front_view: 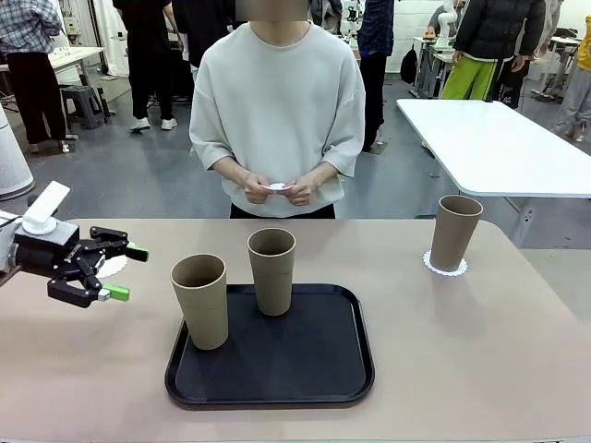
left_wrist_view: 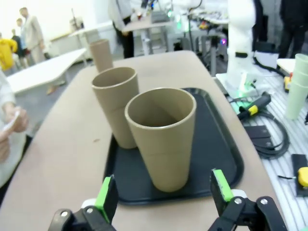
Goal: Place coasters on the table and set cups on them.
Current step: Take one Reusable plastic cup from the Flat Tray and place it on a coaster set by the human.
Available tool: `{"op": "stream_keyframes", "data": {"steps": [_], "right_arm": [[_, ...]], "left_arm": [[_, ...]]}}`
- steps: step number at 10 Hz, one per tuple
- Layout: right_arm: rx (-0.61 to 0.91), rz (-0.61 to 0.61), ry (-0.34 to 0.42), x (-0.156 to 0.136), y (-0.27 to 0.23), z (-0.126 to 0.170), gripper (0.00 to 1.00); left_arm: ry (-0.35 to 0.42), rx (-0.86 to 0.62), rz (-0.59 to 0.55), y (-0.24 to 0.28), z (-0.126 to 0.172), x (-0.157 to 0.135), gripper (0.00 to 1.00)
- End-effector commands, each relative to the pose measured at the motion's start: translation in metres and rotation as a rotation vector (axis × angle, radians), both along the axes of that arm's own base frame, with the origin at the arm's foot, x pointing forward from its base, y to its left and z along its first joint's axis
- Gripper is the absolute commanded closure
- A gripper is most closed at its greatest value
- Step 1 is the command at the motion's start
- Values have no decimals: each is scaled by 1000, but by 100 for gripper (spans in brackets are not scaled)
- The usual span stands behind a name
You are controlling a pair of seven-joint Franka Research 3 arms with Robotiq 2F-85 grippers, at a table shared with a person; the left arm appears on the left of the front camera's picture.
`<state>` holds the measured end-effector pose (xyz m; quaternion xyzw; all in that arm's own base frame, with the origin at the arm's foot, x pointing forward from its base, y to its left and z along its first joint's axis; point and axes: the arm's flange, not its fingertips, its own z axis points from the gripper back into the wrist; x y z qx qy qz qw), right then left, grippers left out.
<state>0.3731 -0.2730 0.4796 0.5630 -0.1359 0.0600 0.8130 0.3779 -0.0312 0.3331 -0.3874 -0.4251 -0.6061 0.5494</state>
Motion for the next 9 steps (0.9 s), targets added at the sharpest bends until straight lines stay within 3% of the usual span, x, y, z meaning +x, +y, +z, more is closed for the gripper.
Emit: {"op": "stream_keyframes", "data": {"steps": [1, 3, 9], "right_arm": [[5, -2, 11, 0, 0, 1, 0], [5, -2, 11, 0, 0, 1, 0], [5, -2, 11, 0, 0, 1, 0]], "left_arm": [[-1, -30, -42, 2, -14, -10, 0], [-26, -46, -4, -2, -28, -4, 0], [57, -13, -12, -28, -50, 22, 0]]}}
